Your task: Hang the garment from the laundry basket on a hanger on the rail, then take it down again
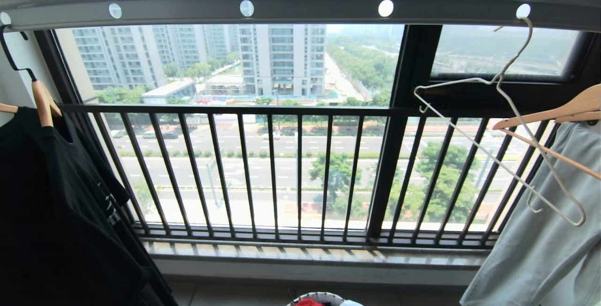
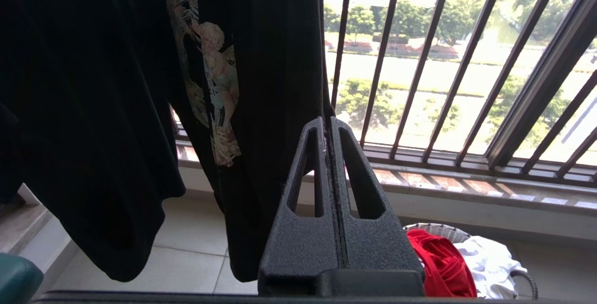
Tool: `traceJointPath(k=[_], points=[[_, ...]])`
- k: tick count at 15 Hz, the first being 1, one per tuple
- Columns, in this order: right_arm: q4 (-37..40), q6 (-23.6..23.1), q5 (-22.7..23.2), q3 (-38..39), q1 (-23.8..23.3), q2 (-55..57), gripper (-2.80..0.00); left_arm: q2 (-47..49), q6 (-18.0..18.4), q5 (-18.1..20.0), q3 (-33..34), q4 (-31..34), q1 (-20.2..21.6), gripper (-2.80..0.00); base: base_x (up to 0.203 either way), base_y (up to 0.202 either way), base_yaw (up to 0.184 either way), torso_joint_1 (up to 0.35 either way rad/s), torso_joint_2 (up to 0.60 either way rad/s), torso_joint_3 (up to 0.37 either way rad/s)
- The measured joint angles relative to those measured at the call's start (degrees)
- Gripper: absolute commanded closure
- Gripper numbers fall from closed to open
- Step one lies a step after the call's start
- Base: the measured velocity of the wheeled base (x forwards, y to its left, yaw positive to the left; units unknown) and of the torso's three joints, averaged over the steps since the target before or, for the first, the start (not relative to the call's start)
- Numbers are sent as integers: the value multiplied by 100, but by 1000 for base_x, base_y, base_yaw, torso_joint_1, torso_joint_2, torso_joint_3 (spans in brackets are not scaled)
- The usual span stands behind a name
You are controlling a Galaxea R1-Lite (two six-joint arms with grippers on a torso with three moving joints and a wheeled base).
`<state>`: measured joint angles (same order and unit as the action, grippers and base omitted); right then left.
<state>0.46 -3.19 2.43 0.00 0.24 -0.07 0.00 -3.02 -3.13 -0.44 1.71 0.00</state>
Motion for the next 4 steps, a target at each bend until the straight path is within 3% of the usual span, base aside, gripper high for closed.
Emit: traceJointPath(k=[4], points=[[-2, 0, 0, 0, 0, 0, 0, 0, -2, 1, 2, 1, 0, 0, 0, 0, 0, 0, 0, 0]])
